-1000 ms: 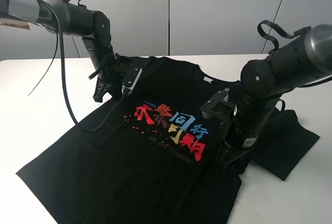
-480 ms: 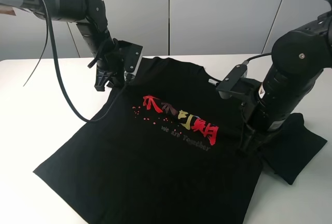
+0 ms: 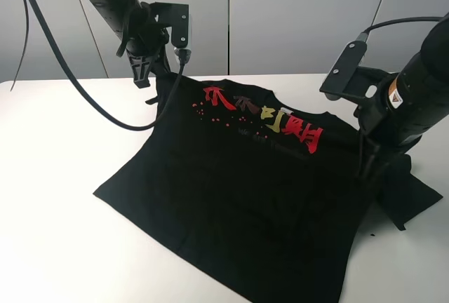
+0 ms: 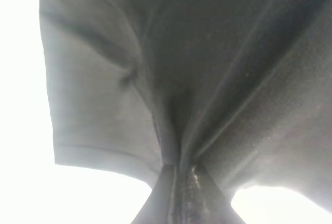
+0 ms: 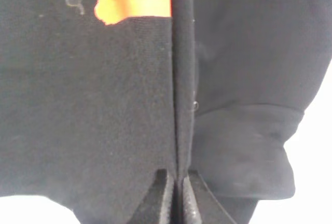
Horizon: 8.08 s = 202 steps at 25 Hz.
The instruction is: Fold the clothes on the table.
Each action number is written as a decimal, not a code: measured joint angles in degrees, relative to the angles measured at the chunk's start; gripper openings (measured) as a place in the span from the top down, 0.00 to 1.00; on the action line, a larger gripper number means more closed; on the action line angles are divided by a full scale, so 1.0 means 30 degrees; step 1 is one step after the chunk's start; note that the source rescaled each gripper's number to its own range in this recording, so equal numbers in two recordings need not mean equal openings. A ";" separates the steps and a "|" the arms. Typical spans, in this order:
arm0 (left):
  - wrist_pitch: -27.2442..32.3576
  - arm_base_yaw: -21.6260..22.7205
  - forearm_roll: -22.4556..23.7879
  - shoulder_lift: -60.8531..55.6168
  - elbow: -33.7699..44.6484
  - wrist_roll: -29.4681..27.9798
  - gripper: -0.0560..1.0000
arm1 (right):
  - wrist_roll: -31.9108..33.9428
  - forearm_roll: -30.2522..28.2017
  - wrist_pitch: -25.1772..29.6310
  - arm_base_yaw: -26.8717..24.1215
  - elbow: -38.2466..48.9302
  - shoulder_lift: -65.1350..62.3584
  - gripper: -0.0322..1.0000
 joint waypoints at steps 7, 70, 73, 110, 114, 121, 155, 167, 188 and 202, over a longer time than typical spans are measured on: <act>-0.0466 0.0000 0.0203 -0.1439 0.0000 -0.2600 0.95 | 0.0067 -0.2721 0.1229 0.0000 -0.2553 -0.0413 0.97; 0.6990 0.0000 -0.0771 -0.3239 -0.0106 -0.7180 0.94 | -1.4551 0.8043 0.7927 -0.3432 -0.9878 0.3416 0.97; 0.7019 0.0000 -0.0771 -0.3442 0.0723 -0.7304 0.94 | -1.4627 0.8197 0.7969 -0.3432 -0.8498 0.3416 0.97; 0.2871 0.0000 0.2986 -0.0665 0.1570 -1.3575 0.94 | -0.6989 0.3616 -0.4574 -0.3432 -0.2654 0.3416 0.95; 0.1741 0.0000 0.3175 -0.0665 0.1966 -1.4420 0.88 | -0.4385 0.1642 -0.6051 -0.3432 -0.2418 0.3416 0.78; 0.0143 0.0000 0.3789 -0.0665 0.1961 -1.6530 0.13 | 0.2506 -0.2683 -0.7125 -0.3432 -0.2418 0.3416 0.08; 0.1534 0.1127 0.2184 0.3545 0.1969 -2.6010 0.01 | 0.4335 0.7670 0.2099 -0.5802 -0.7442 0.8214 0.00; 0.1609 0.1127 0.2504 0.3867 0.1935 -2.6078 0.01 | 0.3644 0.9373 0.3403 -0.7987 -1.0540 1.0449 0.00; 0.1722 0.1127 0.2674 0.3895 0.1935 -2.5848 0.01 | 0.3215 0.9460 0.2596 -0.8248 -1.0574 1.3039 0.00; 0.1722 0.1127 0.2674 0.3895 0.1935 -2.5604 0.01 | 0.3993 0.9874 0.2045 -0.8178 -1.0574 1.3981 0.00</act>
